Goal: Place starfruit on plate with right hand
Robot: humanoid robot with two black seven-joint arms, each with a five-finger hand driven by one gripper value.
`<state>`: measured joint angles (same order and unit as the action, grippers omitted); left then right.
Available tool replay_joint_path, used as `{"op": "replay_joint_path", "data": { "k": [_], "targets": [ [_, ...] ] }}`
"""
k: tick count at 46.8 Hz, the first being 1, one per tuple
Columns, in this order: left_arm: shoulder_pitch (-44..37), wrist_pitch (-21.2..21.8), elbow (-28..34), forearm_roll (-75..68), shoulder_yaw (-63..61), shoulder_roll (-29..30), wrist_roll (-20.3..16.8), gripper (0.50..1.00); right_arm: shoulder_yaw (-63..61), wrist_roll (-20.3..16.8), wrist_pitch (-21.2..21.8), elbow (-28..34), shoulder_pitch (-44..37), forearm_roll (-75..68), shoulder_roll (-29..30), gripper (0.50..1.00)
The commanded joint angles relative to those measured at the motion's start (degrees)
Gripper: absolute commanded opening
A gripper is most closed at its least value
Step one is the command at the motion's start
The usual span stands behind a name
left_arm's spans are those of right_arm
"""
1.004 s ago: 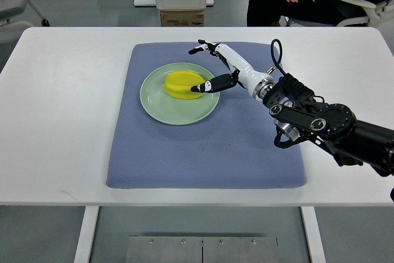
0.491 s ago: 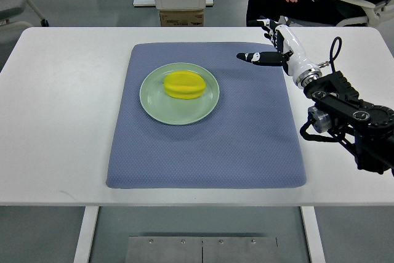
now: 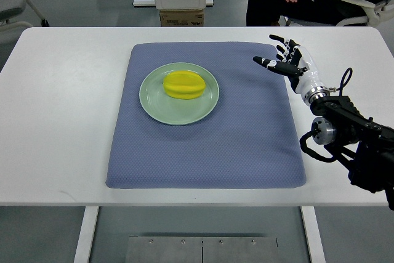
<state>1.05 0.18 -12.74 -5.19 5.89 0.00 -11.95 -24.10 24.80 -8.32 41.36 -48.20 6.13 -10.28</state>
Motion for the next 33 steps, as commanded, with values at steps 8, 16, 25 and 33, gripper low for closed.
{"op": "replay_joint_path", "data": {
  "k": [8,16,25,33],
  "targets": [
    [0.00,0.00,0.00,0.00,0.00,0.00,0.00,1.000,-4.11,0.42,2.96,-0.67,3.19,-3.14,-0.01,1.000],
    [0.00,0.00,0.00,0.00,0.00,0.00,0.00,1.000,-12.01,0.07,4.89,-0.84,7.06,-3.23,0.08,1.000],
    [0.00,0.09,0.00,0.00,0.00,0.00,0.00,1.000,-15.19,-0.11,7.18,-0.84,8.03,-4.28,0.26,1.000],
    [0.00,0.00,0.00,0.00,0.00,0.00,0.00,1.000,-15.19,-0.11,8.85,-0.93,8.29,-7.36,0.26,1.000]
  ]
}}
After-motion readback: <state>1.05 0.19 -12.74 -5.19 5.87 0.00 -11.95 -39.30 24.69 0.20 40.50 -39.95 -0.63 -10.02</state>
